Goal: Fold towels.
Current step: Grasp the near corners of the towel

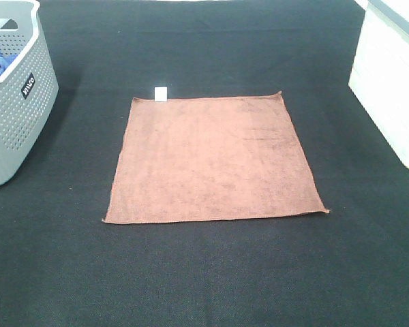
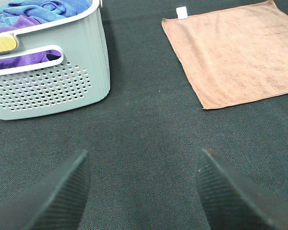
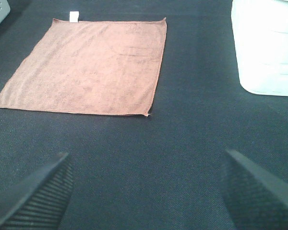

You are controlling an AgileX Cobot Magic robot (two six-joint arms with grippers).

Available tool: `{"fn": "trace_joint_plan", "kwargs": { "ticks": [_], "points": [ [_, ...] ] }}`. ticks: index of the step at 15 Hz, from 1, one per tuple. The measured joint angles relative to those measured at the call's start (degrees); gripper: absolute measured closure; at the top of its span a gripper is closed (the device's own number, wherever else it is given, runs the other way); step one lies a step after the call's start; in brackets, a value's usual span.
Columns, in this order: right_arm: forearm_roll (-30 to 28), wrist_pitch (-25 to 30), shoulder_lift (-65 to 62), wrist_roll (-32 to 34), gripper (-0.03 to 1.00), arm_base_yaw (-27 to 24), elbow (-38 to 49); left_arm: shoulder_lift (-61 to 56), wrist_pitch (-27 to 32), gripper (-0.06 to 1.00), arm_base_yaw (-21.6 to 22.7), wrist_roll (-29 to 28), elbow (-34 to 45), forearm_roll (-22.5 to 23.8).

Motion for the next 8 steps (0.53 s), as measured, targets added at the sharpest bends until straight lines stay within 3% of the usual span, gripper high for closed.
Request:
{"fn": "trace_joint_plan", "kwargs": {
  "ticks": [8],
  "points": [
    [0.0, 0.0, 0.0, 0.0, 0.18, 0.0, 0.0, 0.0, 0.0, 0.32, 0.0, 0.0, 0.0, 0.0]
  ]
}}
